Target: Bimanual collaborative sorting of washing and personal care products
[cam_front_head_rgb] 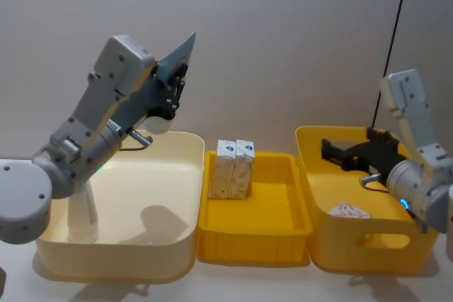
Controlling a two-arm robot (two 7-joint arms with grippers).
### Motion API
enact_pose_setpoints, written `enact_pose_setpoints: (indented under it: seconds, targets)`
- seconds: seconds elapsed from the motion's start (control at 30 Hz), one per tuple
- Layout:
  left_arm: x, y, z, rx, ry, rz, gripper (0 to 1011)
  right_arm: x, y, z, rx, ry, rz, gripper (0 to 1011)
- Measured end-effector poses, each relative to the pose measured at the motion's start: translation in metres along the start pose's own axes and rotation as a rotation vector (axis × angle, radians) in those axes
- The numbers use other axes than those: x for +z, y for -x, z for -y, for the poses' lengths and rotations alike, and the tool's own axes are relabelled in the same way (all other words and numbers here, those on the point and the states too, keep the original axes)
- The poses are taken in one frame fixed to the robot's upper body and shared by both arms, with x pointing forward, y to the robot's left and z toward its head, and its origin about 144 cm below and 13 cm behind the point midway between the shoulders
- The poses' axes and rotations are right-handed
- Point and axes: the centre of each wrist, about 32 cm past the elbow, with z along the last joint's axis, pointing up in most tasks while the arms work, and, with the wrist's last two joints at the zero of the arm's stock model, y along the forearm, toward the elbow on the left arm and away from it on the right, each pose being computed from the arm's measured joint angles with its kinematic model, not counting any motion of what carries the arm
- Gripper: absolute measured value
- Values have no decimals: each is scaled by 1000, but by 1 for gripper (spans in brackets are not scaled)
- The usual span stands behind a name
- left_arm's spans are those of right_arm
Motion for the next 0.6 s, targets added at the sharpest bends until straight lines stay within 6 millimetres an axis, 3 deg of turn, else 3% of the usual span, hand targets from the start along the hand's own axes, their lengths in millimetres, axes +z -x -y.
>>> enact_pose_setpoints:
  seconds: [0.6]
  targets:
    - [10, 3, -2, -4, 14, -1, 200, 3, 4, -5, 162, -96, 13, 1001]
